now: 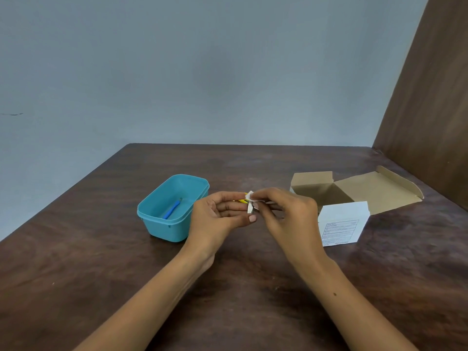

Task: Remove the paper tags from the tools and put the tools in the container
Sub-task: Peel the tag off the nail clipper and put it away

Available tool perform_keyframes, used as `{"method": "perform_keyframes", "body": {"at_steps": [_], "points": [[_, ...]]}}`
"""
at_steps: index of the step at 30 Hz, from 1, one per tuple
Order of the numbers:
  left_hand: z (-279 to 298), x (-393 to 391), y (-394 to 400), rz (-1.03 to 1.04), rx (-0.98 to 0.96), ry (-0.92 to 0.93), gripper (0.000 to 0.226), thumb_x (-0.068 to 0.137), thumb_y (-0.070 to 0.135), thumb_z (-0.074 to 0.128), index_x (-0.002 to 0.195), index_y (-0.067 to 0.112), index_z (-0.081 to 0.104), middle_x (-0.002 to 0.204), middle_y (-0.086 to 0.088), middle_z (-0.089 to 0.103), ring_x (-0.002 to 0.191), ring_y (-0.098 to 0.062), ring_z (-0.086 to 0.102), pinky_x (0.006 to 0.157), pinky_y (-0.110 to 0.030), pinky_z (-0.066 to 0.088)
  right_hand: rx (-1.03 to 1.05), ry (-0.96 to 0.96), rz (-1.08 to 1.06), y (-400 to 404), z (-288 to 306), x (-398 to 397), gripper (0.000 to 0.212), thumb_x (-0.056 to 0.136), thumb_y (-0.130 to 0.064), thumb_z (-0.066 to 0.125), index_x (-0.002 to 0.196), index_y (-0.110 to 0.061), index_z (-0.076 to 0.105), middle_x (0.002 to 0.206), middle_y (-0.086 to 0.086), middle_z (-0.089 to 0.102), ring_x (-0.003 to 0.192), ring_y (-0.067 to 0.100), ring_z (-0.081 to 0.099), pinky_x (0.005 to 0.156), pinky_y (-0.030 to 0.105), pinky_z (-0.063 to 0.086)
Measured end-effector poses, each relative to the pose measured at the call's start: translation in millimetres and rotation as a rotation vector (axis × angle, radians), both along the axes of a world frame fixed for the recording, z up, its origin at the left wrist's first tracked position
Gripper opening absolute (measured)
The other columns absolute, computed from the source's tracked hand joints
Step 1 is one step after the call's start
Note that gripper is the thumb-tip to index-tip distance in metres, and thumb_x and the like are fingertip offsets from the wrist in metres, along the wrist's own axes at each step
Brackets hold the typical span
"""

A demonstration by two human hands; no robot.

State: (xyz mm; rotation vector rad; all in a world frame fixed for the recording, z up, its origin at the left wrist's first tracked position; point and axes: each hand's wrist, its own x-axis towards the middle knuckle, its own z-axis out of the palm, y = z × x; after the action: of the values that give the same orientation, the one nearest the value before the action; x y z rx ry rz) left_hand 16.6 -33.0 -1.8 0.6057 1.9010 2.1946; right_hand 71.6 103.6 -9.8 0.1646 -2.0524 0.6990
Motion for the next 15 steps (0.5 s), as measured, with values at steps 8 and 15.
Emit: {"method": "perform_keyframes", "body": {"at_steps": [8,15], "points": [[-0.6,-2.3,-1.5,0.081,-0.027,0.063,0.038,0.057,-0.014,0.080,0.081,0.005,0.057,0.072,-0.008,0.073,0.069,-0.016,0.072,0.064,-0.023,0.057,0.057,-0.034,0.034,0.2,-1.2,-2.8,0.014,0.075,-0.006,0.072,0.086,-0.015,0.076,0.084,-0.005,0.075,0.078,0.005,0.070,0.068,0.025,0.056],[-3.6,-6.1,-1.9,0.098,-0.053,0.111,0.041,0.057,-0.017,0.078,0.077,0.009,0.053,0.074,-0.010,0.072,0.067,-0.016,0.072,0.062,-0.025,0.057,0.062,-0.102,0.071,-2.7,-2.2,-2.7,0.015,0.072,-0.010,0.072,0.084,-0.018,0.076,0.083,-0.005,0.076,0.076,0.006,0.070,0.066,0.029,0.057]]}}
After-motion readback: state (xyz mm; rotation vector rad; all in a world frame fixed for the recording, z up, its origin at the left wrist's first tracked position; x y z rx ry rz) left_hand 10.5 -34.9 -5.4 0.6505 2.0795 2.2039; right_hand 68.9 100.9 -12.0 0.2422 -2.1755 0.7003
